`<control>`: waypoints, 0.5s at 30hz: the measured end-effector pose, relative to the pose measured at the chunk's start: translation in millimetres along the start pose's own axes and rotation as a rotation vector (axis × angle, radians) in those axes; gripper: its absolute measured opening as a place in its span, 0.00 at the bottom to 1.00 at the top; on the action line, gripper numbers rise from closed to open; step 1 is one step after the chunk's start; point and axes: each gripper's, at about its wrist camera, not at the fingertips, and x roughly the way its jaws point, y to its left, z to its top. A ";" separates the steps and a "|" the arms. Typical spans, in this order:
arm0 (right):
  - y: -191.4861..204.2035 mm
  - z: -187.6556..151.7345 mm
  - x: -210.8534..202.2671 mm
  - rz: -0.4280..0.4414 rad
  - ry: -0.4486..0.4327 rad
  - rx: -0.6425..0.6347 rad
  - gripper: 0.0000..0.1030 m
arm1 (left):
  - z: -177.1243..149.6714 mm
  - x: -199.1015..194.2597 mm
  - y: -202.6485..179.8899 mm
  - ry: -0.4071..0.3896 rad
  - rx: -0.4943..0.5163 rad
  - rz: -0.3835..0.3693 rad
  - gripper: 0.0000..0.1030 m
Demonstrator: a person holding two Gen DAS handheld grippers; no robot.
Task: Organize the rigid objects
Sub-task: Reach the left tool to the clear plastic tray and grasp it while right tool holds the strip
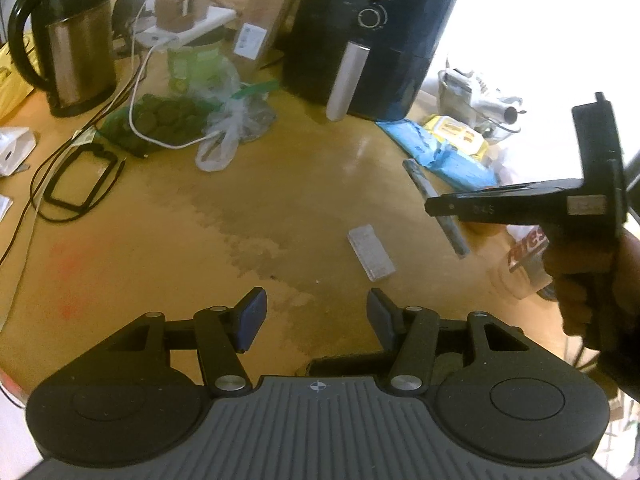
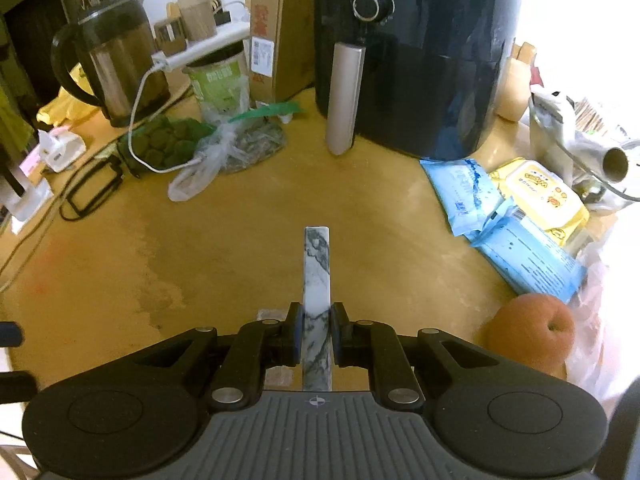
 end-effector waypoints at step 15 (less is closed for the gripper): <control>14.9 -28.6 -68.8 -0.061 -0.133 -0.069 0.16 | 17.7 24.4 -24.6 0.013 0.116 -0.026 0.53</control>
